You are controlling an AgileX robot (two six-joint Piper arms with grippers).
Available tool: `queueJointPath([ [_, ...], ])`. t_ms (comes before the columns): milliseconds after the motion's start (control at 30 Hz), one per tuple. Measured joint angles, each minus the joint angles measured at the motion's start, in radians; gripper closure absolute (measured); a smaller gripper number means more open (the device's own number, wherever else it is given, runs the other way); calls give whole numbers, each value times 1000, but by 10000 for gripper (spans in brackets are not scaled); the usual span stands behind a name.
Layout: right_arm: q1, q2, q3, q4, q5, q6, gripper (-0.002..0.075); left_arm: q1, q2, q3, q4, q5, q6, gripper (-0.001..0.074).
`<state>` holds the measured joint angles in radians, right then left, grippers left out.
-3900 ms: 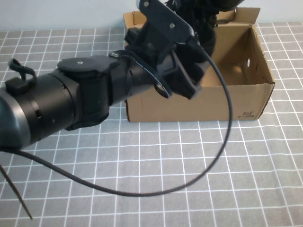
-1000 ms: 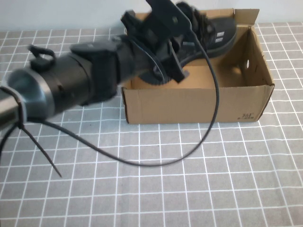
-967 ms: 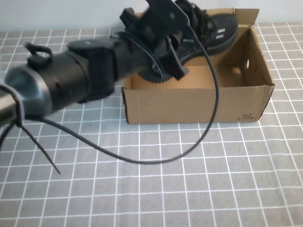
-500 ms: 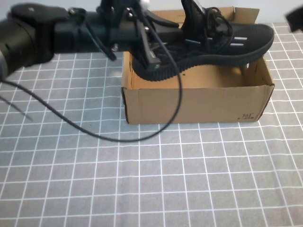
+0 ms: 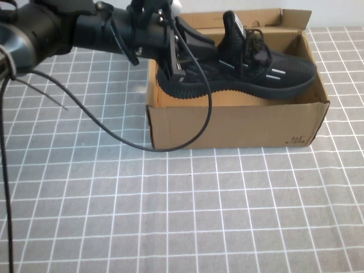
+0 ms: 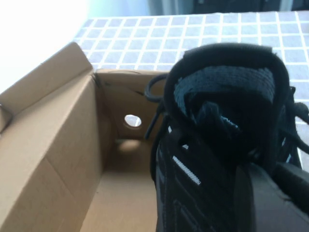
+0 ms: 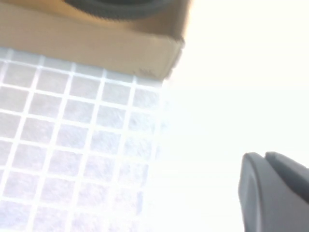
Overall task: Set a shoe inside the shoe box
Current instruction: Adjust the shoe
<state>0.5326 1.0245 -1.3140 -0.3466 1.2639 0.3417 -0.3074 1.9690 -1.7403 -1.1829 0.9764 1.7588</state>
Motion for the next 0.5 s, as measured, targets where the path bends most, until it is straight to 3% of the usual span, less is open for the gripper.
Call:
queueJointPath([
  [500,0,-133,244,-51,-113,121,742,0,60,-80,71,46,6,702],
])
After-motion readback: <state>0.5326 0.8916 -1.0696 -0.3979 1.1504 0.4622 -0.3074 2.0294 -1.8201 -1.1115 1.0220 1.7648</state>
